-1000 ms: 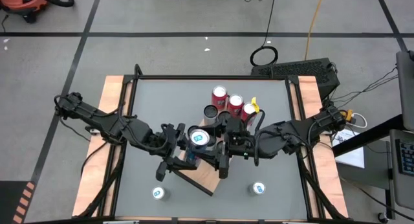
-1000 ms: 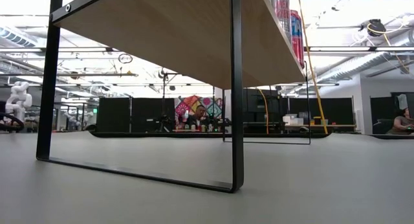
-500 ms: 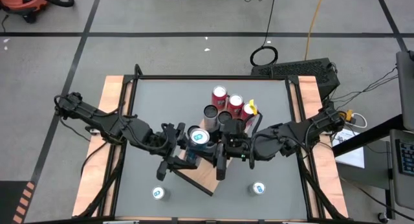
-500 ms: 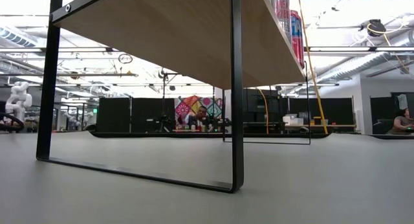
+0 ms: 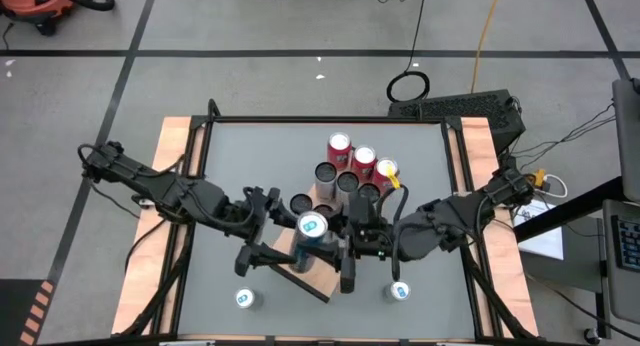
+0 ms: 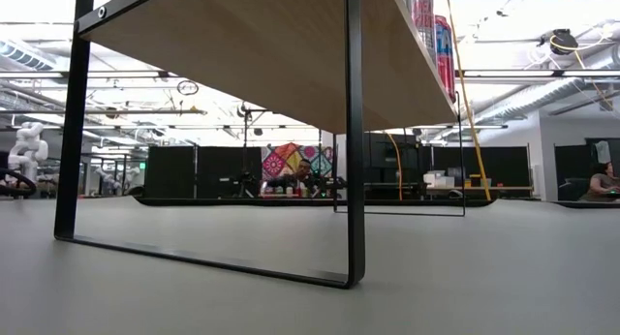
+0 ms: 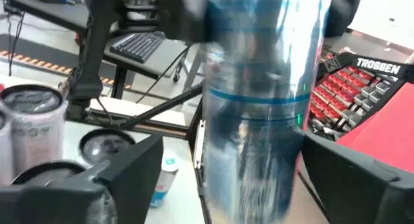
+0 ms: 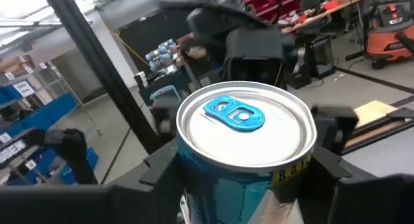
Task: Place canned beverage on shelf
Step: Put the blue soda can on the shelf
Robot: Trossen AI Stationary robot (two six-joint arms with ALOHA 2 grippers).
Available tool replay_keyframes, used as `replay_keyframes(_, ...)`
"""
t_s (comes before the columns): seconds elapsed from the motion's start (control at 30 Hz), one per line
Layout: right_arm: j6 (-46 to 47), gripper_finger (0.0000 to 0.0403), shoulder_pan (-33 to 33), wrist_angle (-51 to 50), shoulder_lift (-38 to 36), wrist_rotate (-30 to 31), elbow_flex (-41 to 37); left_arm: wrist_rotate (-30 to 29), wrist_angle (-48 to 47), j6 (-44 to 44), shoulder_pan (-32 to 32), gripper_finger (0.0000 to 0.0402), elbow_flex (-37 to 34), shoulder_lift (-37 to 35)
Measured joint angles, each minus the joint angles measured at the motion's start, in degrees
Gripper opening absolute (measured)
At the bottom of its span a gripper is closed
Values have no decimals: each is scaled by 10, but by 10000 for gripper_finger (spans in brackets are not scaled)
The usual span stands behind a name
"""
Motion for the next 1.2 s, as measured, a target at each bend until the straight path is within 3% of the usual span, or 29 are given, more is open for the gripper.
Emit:
replay_keyframes(0.17, 14, 196, 37, -49, 0, 20, 0, -8, -57, -18, -4, 366, 1, -35)
replay_keyframes(0.47, 60, 200, 96, -156, 44, 121, 0, -37, -147, -32, -19, 368, 0, -69)
replay_keyframes(0.83, 132, 200, 120, -162, 98, 123, 0, -40, -147, -71, -56, 368, 0, -70)
replay_keyframes(0.93, 172, 197, 148, -223, 86, 128, 0, -39, -150, -78, -66, 368, 0, -70)
replay_keyframes(1.13, 237, 199, 222, -343, 63, 236, 1, -39, -176, -100, -73, 368, 0, -69)
replay_keyframes(1.2, 256, 198, 232, -384, 63, 241, 1, -39, -184, -107, -72, 368, 0, -69)
